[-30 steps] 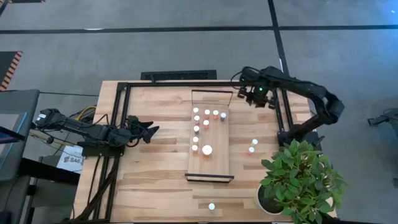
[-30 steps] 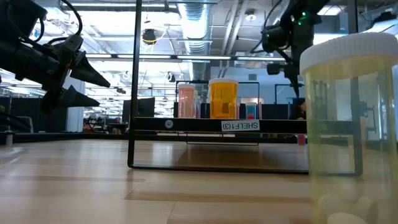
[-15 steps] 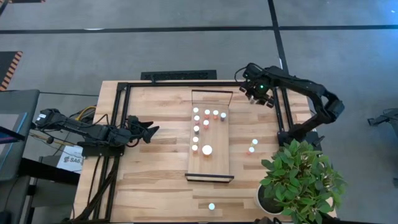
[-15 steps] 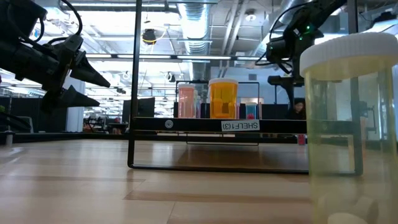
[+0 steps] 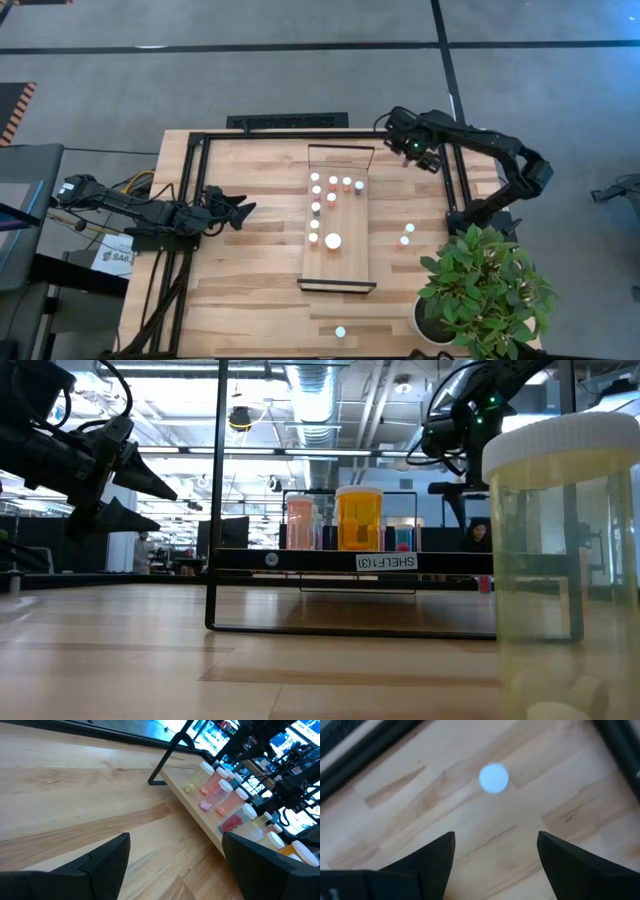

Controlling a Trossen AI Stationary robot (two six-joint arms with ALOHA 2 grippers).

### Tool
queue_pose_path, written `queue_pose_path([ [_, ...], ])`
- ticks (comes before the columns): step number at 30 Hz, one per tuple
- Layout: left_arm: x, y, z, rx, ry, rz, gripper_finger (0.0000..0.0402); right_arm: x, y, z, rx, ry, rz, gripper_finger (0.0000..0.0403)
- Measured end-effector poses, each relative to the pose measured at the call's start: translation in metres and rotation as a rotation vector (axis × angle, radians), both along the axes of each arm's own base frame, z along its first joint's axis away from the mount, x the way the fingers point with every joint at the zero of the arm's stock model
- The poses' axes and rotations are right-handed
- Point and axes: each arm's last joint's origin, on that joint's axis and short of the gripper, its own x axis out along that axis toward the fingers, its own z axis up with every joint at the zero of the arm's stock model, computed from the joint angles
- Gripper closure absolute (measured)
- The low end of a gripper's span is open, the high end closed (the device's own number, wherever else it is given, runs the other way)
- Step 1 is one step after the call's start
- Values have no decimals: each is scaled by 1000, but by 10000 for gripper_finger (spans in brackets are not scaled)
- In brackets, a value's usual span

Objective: Pick and place medicine bottles onto shelf by color
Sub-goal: Put the blue pill bottle on the shelf

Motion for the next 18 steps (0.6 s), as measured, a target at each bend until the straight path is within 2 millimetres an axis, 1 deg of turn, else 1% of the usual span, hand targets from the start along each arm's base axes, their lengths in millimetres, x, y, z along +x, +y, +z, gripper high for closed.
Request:
queue_pose_path([
  [4, 0, 0, 0, 0, 0, 0, 99, -3, -2, 0, -32, 45, -5, 96],
  [8, 0, 0, 0, 0, 0, 0, 99, 0, -5, -7, -14, 71, -3, 96],
  [12, 0, 0, 0, 0, 0, 1, 99, 6, -6, -18, 13, 109, 12, 96],
  [18, 0, 0, 0, 0, 0, 0, 99, 11, -14, -37, 51, 166, 27, 96],
])
